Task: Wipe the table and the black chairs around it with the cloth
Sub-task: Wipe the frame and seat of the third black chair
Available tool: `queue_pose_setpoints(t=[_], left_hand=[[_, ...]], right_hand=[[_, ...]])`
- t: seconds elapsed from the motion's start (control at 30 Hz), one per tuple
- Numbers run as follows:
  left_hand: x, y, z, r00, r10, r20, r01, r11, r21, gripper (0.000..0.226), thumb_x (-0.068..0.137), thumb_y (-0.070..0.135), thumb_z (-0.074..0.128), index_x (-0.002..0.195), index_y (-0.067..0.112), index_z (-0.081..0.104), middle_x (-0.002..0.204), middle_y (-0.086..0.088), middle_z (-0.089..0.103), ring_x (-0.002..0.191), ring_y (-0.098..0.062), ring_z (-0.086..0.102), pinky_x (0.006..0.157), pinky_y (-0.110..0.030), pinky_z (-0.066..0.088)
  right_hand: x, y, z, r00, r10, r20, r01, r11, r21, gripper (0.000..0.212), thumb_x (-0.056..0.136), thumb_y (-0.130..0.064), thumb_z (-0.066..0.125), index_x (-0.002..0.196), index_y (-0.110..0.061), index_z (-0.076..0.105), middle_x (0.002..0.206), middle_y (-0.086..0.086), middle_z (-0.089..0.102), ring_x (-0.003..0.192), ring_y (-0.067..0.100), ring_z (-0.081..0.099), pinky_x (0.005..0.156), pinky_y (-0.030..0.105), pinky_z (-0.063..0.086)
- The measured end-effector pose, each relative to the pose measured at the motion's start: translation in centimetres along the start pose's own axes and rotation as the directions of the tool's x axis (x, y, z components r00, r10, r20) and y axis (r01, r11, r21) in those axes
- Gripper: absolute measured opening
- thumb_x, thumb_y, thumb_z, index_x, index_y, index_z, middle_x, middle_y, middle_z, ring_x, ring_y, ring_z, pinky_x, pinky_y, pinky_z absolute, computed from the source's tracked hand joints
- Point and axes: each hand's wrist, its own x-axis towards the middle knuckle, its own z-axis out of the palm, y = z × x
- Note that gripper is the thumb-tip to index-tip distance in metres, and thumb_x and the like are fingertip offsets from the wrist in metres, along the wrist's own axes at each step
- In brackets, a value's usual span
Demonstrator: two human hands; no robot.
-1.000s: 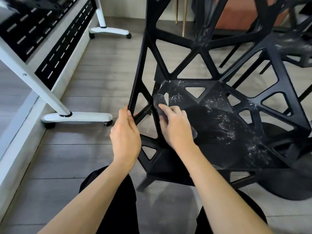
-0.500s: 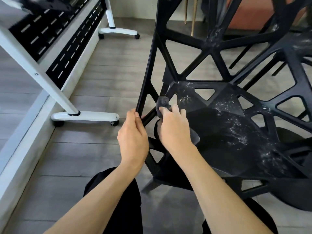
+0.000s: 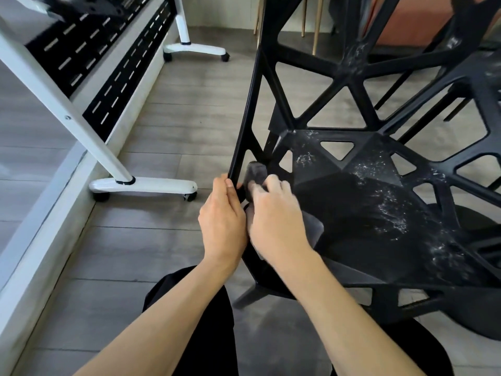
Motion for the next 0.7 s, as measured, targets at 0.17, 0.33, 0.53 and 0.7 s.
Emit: queue_pose_setpoints(t=[0.17,0.33,0.53,0.7], left_hand=[[-0.2,0.1,-0.5,0.999,0.023,0.034,-0.022,1.0,-0.017,0.029,0.109,0.03,0.027,0.103,0.015,0.051,0.072,0.007,0.06,0.061,-0.021,0.051,0.063,-0.033,0.03],[0.0,0.2,-0.7,0.996,0.038,0.086,-0.042,0.998,0.043,0.024,0.108,0.028,0.026,0.1,0.02,0.047,0.069,0.004,0.054,0.062,-0.018,0.048,0.065,-0.036,0.035],[1.2,2.0,-0.7,0.84,0.536,0.08,-0.532,0.787,0.312,0.059,0.091,-0.007,0.044,0.149,0.004,0.039,0.152,-0.013,0.042,0.145,-0.03,0.035,0.117,-0.045,0.029],[6.1,5.2,2.9,0.635,0.493,0.595,-0.767,0.307,0.563,0.053,0.1,0.02,0.029,0.147,-0.003,0.037,0.152,-0.025,0.038,0.149,-0.044,0.018,0.123,-0.054,0.003]], right_hand=[[1.2,1.8,1.2,0.996,-0.029,-0.08,0.018,0.99,-0.139,0.038,0.085,-0.01,0.069,0.124,-0.013,0.068,0.106,0.011,0.06,0.094,0.031,0.058,0.074,0.04,0.05],[2.9,1.7,0.7,0.999,0.028,-0.036,-0.03,0.998,-0.055,0.033,0.092,-0.013,0.062,0.125,-0.016,0.065,0.116,0.01,0.059,0.105,0.03,0.055,0.083,0.04,0.049],[5.7,6.7,-3.1,0.96,0.227,-0.162,-0.176,0.945,0.276,0.035,0.092,-0.022,0.065,0.127,-0.022,0.064,0.11,0.004,0.062,0.101,0.024,0.06,0.083,0.035,0.05],[11.4,10.4,-3.7,0.913,0.251,-0.321,-0.179,0.955,0.236,0.038,0.092,-0.017,0.066,0.13,-0.017,0.063,0.115,0.008,0.059,0.11,0.029,0.055,0.092,0.037,0.047]])
